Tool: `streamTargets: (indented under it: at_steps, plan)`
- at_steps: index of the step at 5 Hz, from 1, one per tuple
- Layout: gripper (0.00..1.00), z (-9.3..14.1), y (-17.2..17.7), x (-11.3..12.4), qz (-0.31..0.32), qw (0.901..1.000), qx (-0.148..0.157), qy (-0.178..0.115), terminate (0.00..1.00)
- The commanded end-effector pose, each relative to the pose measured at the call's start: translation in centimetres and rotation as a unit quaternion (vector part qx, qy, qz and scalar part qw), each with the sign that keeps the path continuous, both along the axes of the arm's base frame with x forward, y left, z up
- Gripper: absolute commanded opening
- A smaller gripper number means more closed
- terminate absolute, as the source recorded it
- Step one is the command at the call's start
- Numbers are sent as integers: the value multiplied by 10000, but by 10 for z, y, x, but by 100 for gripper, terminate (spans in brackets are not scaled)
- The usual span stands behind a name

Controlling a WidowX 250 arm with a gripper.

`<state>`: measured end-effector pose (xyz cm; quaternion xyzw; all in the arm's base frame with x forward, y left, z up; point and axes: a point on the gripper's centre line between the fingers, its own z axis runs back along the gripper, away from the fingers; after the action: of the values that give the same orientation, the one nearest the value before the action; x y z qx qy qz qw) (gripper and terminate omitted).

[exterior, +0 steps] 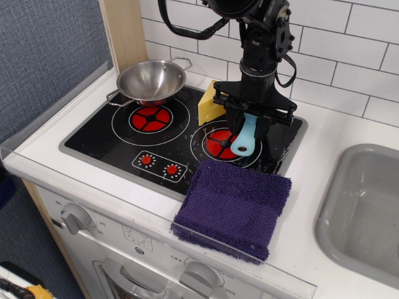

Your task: Put the blue brush above the purple rag next to the cheese.

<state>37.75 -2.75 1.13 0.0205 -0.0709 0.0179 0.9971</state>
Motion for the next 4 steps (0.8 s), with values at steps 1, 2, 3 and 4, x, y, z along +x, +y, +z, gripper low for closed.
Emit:
streamTargets:
  at_steps: [1, 2, 3, 4]
  plan:
    - [100, 60, 2, -7, -124, 9982, -354, -468, 0]
    - [100, 65, 7, -11, -204, 9981, -477, -342, 0]
    - [100, 65, 7, -11, -204, 9981, -477, -342, 0]
    - [100, 65, 7, -11, -204, 9981, -477, -342, 0]
